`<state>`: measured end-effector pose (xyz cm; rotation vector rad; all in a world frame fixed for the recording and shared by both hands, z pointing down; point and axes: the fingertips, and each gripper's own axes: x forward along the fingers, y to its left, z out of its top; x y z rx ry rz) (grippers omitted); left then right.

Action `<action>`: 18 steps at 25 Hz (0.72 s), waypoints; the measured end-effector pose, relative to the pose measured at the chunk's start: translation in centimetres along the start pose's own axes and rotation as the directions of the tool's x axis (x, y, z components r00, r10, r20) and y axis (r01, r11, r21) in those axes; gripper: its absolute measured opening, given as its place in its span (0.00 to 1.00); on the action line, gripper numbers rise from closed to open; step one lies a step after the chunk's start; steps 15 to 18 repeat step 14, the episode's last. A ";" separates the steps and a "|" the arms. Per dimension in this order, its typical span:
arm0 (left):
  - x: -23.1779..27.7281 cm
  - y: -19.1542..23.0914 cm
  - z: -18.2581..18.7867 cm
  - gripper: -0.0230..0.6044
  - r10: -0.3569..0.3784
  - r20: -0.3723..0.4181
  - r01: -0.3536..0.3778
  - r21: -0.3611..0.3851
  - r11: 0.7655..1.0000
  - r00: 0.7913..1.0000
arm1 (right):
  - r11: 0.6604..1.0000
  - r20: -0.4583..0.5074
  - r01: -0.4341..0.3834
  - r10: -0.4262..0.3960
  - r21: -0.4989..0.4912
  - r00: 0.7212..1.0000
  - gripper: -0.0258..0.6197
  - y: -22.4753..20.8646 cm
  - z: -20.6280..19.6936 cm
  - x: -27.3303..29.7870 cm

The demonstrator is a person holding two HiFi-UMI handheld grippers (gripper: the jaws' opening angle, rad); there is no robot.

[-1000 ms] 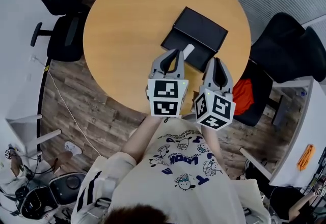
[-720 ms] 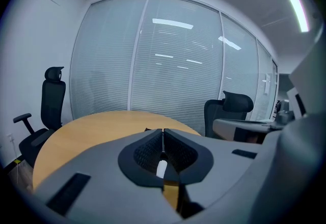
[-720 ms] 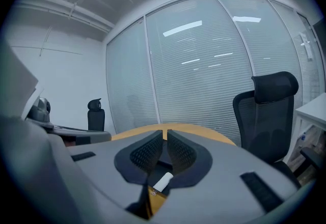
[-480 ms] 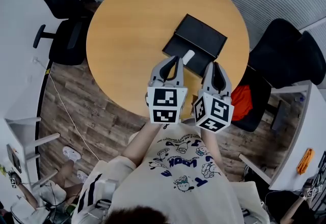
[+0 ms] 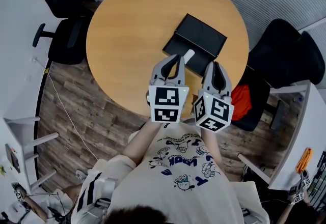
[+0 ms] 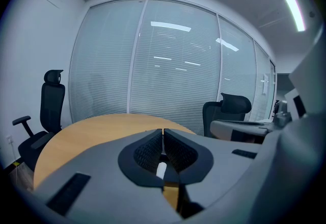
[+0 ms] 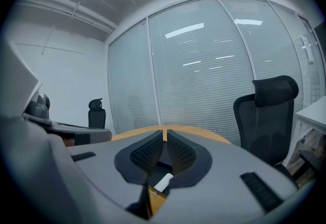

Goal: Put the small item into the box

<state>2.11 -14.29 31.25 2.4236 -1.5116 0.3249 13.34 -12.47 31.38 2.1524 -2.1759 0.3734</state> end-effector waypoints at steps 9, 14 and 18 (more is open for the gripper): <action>-0.3 -0.1 0.1 0.08 -0.003 0.007 0.003 0.009 1.000 1.000 | 1.000 0.000 -0.001 0.001 -0.005 1.000 0.11 0.2 0.0 -0.2; -0.3 0.1 -0.1 0.07 -0.001 0.008 0.001 0.011 1.000 1.000 | 1.000 -0.003 -0.001 0.001 -0.008 1.000 0.11 0.2 -0.3 -0.1; -0.3 0.1 -0.1 0.07 -0.001 0.008 0.001 0.011 1.000 1.000 | 1.000 -0.003 -0.001 0.001 -0.008 1.000 0.11 0.2 -0.3 -0.1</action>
